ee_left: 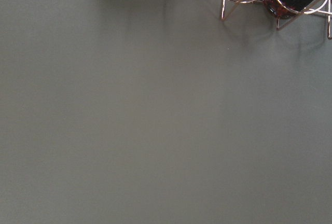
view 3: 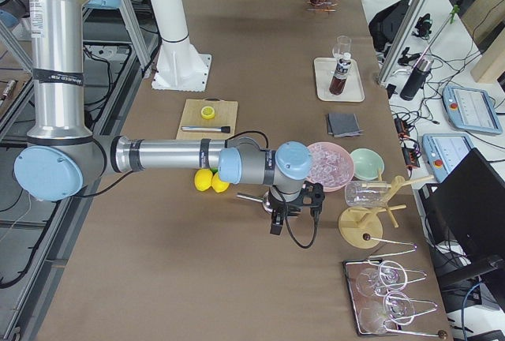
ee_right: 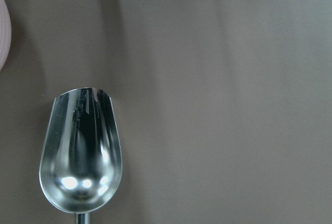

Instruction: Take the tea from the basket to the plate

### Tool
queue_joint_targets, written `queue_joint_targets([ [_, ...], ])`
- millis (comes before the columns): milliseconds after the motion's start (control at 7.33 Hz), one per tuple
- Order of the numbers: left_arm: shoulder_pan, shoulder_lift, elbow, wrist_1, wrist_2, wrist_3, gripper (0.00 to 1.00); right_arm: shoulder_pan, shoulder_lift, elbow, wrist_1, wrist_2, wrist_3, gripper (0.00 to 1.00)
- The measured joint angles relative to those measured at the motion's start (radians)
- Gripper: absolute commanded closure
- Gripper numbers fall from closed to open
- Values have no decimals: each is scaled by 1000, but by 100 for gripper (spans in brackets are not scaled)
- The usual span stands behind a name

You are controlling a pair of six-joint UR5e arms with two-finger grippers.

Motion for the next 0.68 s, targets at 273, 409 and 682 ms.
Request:
queue_joint_targets([
  [273,4,4,-20,4,-1,-11,10,7,-10,-6,2,-14,-39,0],
  [409,8,4,-23,8,-2,-4,10,13,-11,0,2,-15,-59,0],
  [682,10,10,-55,61,-4,54,10,16,-14,-3,3,-26,-69,0],
])
